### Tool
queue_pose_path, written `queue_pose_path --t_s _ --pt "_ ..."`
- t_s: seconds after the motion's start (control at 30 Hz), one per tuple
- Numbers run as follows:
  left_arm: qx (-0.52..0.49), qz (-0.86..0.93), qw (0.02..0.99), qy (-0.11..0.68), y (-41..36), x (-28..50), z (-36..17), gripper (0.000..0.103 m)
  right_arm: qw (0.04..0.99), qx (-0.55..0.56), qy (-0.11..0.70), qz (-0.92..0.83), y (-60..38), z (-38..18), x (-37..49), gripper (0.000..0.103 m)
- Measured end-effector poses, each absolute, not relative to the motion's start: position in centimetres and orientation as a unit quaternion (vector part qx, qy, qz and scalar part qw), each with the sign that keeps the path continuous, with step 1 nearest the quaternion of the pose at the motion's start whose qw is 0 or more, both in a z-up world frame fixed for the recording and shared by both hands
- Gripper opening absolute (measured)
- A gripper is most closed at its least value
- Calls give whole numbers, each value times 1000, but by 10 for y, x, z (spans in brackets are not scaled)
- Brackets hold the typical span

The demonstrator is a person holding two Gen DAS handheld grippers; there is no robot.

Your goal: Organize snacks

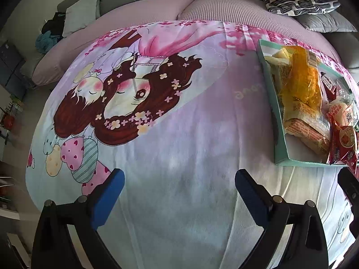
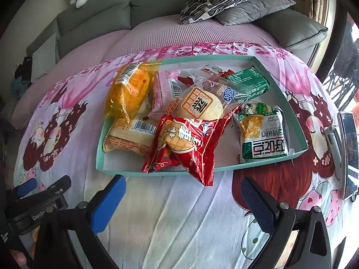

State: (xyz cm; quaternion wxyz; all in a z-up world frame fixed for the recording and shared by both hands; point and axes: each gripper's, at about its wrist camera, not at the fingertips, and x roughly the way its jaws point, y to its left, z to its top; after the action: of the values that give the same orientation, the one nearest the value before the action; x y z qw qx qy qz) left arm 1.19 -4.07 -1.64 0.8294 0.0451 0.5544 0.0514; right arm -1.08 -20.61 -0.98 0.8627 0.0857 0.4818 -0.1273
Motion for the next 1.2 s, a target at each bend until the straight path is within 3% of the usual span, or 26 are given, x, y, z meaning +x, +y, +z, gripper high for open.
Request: queue_pose_path --t_s 1.2 --pt "43 53 830 553 -40 12 -18 99 860 92 486 -125 -209 -14 -10 103"
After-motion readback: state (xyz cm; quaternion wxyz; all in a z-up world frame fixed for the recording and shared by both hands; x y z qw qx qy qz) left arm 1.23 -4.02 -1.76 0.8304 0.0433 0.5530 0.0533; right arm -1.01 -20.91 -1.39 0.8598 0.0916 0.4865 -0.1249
